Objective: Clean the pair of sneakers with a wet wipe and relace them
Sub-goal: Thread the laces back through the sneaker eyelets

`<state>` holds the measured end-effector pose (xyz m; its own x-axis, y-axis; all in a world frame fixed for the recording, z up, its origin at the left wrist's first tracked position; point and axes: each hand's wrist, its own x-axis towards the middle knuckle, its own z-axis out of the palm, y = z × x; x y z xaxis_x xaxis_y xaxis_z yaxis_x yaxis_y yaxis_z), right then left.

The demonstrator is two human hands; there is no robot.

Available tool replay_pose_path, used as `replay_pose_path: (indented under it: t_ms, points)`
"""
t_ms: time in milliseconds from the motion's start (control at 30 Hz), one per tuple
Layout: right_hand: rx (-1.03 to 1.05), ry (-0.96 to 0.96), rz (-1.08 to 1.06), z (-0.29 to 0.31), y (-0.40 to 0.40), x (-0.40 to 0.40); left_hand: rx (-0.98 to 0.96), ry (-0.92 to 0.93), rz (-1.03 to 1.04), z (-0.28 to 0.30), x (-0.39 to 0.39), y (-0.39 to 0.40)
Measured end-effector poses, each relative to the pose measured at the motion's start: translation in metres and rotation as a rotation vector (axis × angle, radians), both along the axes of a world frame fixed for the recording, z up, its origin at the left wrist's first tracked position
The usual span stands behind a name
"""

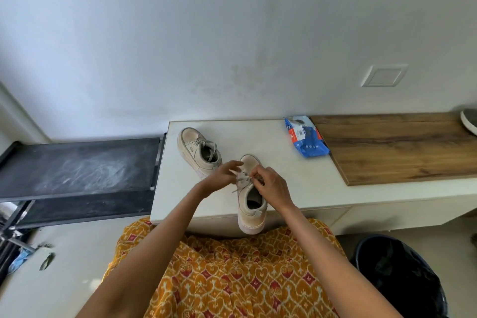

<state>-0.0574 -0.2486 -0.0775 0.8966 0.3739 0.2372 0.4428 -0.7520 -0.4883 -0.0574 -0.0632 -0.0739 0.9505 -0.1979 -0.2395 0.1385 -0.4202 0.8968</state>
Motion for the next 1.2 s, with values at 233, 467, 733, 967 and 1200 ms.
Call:
replay_pose_path:
  t_ms: [233,467,733,967,1200]
  points:
    - [0.296,0.2,-0.024,-0.008,-0.008,0.008,0.085,-0.161,-0.036,0.001,0.008,-0.015]
    - [0.561,0.418,-0.292,-0.009,-0.032,0.006,-0.042,-0.181,0.157,-0.022,-0.003,-0.026]
    - [0.304,0.506,-0.093,0.007,-0.019,0.013,-0.017,-0.159,0.311,-0.02,-0.005,-0.035]
    - [0.571,0.734,-0.175,0.011,-0.026,0.013,-0.068,-0.06,0.288,-0.019,-0.005,-0.033]
    - [0.398,0.617,-0.173,0.012,-0.019,0.013,-0.121,-0.005,0.277,-0.014,-0.007,-0.032]
